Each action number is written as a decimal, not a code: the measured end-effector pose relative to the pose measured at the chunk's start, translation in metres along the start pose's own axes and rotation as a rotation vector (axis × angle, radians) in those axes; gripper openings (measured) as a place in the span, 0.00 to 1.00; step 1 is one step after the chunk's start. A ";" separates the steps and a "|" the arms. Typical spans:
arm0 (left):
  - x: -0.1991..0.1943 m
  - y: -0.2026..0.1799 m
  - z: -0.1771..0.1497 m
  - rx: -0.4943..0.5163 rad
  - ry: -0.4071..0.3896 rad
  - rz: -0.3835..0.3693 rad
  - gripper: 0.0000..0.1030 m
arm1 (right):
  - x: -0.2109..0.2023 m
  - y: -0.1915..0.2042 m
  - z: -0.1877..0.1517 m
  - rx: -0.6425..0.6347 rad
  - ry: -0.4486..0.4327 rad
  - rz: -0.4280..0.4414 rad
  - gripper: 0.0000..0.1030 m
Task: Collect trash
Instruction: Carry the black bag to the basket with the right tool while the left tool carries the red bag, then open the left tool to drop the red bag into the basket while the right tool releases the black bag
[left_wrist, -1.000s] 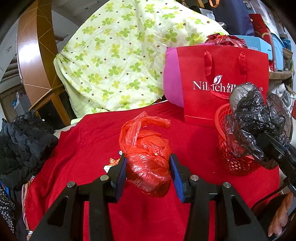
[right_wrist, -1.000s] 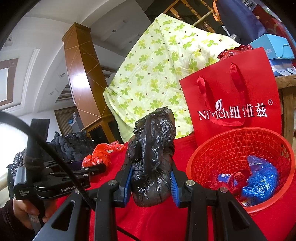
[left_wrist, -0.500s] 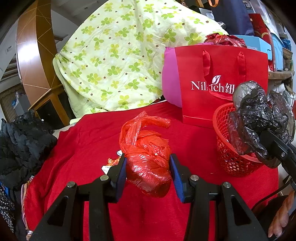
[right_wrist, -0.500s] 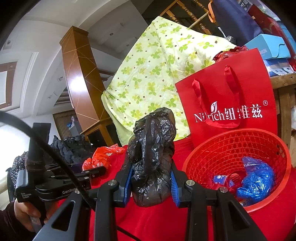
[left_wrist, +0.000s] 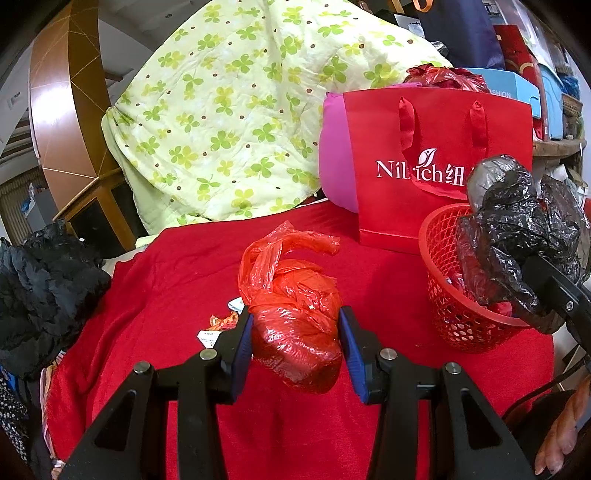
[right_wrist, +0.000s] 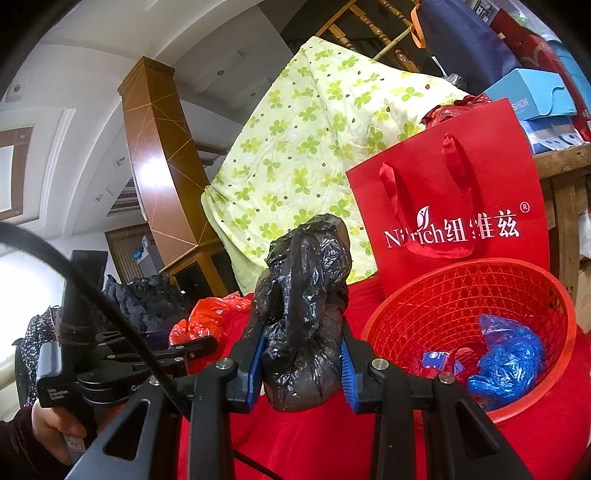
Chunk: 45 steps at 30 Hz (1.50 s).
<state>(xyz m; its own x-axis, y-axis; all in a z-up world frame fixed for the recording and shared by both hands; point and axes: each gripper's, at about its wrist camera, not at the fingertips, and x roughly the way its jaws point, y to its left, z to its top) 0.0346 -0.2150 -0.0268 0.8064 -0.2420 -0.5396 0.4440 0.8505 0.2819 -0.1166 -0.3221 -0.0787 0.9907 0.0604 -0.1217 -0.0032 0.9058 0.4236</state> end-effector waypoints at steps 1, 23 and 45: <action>0.000 -0.001 0.000 0.001 -0.001 0.000 0.45 | -0.001 0.000 0.000 0.001 -0.002 -0.001 0.36; 0.003 -0.025 0.011 0.036 -0.014 -0.038 0.45 | -0.016 -0.005 0.000 0.032 -0.042 -0.042 0.36; 0.011 -0.076 0.048 0.043 -0.072 -0.326 0.47 | -0.054 -0.067 0.012 0.218 -0.155 -0.224 0.38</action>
<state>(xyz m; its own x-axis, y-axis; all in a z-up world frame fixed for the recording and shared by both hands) 0.0284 -0.3043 -0.0159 0.6442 -0.5314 -0.5501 0.6976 0.7032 0.1376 -0.1686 -0.3912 -0.0896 0.9724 -0.2093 -0.1032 0.2295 0.7776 0.5854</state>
